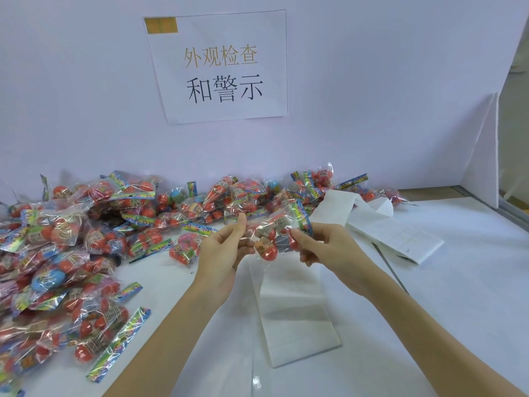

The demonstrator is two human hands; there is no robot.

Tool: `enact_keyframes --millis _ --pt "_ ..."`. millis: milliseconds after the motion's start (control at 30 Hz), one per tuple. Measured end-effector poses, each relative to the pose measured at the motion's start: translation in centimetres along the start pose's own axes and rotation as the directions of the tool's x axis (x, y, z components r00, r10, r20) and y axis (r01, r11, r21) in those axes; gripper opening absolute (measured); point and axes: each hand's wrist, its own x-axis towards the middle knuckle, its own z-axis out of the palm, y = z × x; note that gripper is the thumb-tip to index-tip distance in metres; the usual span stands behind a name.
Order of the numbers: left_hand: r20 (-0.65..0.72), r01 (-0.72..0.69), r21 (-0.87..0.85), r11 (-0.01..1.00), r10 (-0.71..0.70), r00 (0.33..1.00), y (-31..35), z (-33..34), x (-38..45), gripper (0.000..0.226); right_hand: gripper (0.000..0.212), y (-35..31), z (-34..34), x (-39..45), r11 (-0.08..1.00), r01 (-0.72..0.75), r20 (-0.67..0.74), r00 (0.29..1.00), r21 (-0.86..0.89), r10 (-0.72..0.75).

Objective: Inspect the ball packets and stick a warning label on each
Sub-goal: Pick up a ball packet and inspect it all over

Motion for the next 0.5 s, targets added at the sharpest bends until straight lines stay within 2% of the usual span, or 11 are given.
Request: enact_keyframes --millis 67,167,267,433,500 --pt "0.138 0.005 0.095 0.995 -0.019 0.99 0.0 0.0 0.1 0.042 0.025 0.2 0.1 0.1 0.999 0.033 -0.077 0.997 0.022 -0.031" --pt "0.297 -0.028 0.159 0.987 -0.021 0.955 -0.5 -0.1 0.2 0.062 0.029 0.3 0.1 0.3 0.993 0.002 -0.103 0.995 0.121 0.011" --pt "0.302 -0.072 0.18 0.981 0.015 0.953 -0.7 -0.4 0.5 0.077 0.028 0.3 -0.4 0.3 0.968 -0.024 -0.11 0.992 0.25 0.053" --pt "0.296 -0.143 0.326 0.935 0.043 0.954 -0.1 -0.6 0.7 0.066 0.033 0.1 -0.9 0.4 0.958 0.007 -0.166 0.985 0.287 0.043" --pt "0.273 -0.165 0.351 0.922 0.068 0.96 -0.1 -0.6 0.6 0.058 0.029 -0.4 -1.1 0.4 0.939 -0.027 -0.101 0.993 0.343 0.066"
